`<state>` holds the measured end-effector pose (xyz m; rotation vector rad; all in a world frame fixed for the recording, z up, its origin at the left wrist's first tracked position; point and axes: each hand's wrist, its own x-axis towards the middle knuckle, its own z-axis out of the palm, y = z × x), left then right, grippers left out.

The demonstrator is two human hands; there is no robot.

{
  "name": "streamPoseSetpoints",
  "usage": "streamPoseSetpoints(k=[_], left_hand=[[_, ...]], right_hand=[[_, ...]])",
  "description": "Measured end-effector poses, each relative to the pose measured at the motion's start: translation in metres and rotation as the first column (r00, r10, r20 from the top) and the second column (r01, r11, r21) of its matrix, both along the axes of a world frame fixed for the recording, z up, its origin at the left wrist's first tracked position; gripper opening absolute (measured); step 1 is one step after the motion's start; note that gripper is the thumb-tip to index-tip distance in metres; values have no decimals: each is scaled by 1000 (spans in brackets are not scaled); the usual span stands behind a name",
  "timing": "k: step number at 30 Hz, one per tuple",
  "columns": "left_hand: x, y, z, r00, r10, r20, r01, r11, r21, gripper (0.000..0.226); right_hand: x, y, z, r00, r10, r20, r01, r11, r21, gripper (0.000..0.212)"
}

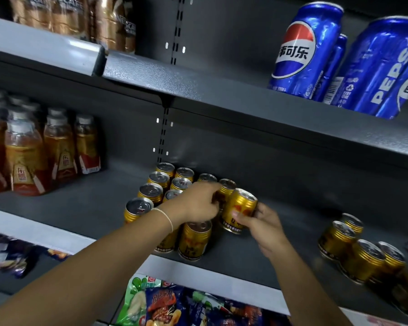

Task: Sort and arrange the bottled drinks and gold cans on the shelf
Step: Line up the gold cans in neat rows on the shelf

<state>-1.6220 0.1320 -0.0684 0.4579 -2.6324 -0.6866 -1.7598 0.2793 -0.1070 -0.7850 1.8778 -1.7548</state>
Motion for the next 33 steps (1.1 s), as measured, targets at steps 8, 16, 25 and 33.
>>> streamPoseSetpoints(k=[8, 16, 25, 33], left_hand=[[-8, -14, -21, 960, -26, 279, 104, 957, -270, 55], [-20, -15, -32, 941, 11, 338, 90, 955, -281, 63], [-21, -15, -33, 931, -2, 366, 122, 944, -307, 61], [-20, -16, -32, 926, -8, 377, 134, 941, -311, 63]], right_hand=[[1, -36, -61, 988, -93, -126, 100, 993, 55, 52], [-6, -50, -74, 965, -156, -208, 170, 984, 48, 58], [-11, -56, -74, 920, -195, -339, 213, 977, 16, 47], [-13, -62, -77, 920, -191, -343, 214, 976, 29, 49]])
